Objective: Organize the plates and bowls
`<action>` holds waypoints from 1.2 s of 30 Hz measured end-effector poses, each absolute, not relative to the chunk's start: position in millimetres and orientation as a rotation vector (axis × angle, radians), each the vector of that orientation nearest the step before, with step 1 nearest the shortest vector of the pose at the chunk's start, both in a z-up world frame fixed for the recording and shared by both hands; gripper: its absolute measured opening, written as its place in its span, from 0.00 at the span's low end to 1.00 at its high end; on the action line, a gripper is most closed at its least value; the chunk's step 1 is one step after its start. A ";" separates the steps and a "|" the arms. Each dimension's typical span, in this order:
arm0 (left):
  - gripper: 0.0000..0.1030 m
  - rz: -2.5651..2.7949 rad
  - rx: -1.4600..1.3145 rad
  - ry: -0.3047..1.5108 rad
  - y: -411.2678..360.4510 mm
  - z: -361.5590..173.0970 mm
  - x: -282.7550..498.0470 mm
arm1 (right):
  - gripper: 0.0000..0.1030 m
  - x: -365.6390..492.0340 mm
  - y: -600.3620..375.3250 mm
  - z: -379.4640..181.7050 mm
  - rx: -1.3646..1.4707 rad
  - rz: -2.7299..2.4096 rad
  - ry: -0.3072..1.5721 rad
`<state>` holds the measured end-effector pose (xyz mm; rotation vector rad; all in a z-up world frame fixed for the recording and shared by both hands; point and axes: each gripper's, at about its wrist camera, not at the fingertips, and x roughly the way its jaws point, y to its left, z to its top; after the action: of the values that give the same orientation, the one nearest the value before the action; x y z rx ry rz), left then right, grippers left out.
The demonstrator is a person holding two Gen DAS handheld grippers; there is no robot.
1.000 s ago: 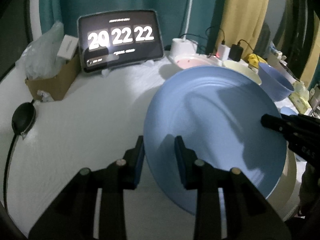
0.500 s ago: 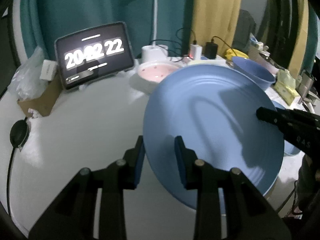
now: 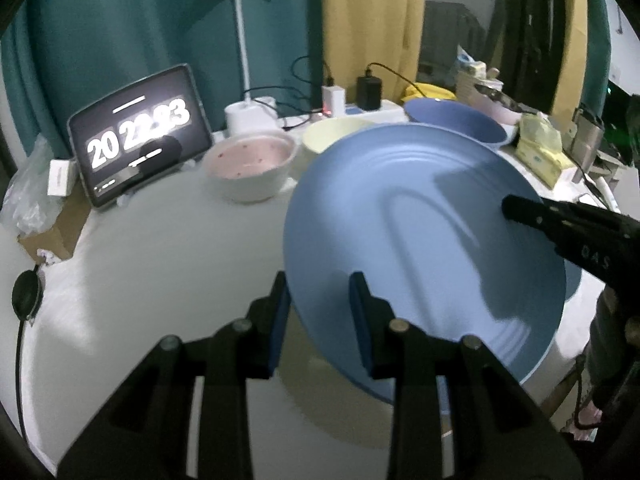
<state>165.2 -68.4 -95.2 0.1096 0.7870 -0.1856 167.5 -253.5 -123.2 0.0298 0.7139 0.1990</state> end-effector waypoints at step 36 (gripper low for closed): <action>0.30 -0.374 0.242 0.882 -228.6 -125.1 192.5 | 0.18 173.9 -413.9 -147.3 0.128 0.000 0.744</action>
<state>192.5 -228.6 -125.1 0.2417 0.8822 -0.3743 173.9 -413.9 -147.3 0.1282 0.7436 0.0004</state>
